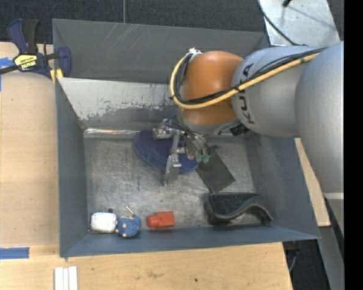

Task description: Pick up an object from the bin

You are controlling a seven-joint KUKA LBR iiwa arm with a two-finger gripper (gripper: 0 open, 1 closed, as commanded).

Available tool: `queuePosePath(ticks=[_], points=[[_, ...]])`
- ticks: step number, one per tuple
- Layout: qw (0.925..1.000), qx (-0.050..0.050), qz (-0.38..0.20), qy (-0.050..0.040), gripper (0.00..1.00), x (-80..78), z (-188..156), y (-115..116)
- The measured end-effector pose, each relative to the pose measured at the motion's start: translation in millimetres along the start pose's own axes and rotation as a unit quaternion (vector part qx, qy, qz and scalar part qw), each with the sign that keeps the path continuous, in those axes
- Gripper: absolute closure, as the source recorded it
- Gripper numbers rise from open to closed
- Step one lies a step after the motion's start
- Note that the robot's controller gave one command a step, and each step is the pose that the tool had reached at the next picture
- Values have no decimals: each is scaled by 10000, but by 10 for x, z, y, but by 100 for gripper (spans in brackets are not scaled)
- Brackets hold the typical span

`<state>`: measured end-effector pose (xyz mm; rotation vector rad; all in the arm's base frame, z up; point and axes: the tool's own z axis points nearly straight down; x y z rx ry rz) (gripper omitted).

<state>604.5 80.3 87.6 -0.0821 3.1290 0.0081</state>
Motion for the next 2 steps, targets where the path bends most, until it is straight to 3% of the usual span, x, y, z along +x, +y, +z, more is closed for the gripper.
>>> queuePosePath(ticks=[1,2], points=[[10000,-10,16,-71,100,-48,-61,7],[9983,19,-589,-8,100,-76,-1675,70]])
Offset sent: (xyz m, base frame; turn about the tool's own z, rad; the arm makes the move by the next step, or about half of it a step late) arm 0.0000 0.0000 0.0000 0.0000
